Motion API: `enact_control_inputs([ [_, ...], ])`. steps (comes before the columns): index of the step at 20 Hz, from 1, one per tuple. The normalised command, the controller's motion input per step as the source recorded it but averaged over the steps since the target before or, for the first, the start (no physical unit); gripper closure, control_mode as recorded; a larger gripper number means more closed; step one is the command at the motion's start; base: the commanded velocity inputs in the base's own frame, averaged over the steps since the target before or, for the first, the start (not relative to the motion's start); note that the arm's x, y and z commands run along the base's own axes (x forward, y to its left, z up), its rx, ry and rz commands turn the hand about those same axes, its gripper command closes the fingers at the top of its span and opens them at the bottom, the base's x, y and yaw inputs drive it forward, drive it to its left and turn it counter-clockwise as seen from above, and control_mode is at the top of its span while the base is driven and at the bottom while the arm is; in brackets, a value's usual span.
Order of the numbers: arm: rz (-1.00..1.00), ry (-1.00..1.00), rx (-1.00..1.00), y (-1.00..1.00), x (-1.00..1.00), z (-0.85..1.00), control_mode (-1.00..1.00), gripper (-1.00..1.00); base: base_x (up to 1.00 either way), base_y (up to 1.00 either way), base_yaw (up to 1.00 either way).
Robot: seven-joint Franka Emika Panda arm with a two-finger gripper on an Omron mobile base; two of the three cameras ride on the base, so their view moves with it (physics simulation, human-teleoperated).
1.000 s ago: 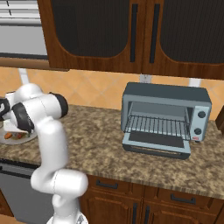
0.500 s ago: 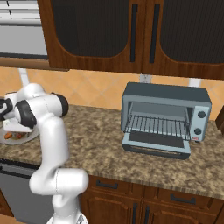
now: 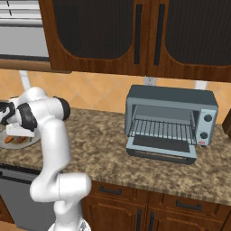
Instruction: Pick up the kebab skewer and baguette bread, and place them inside the toaster oven. Close the toaster oven door and start by setting the timer.
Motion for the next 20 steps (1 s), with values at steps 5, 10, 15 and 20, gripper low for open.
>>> enact_control_inputs([
  [5, 0.0, 0.0, 0.08, 0.18, 0.04, -0.13, -1.0, -1.0, 0.0, 0.0, 0.0],
  [10, -0.02, 0.0, 0.09, 0.12, 0.0, -0.21, -1.0, -1.0, 0.0, 0.0, 0.0],
  [15, -0.04, 0.0, 0.02, 0.25, 0.0, -0.2, -1.0, 1.0, 0.0, 0.0, 0.0],
  [20, -0.06, 0.0, 0.0, 0.11, 0.0, -0.19, -1.0, 1.0, 0.0, 0.0, 0.0],
])
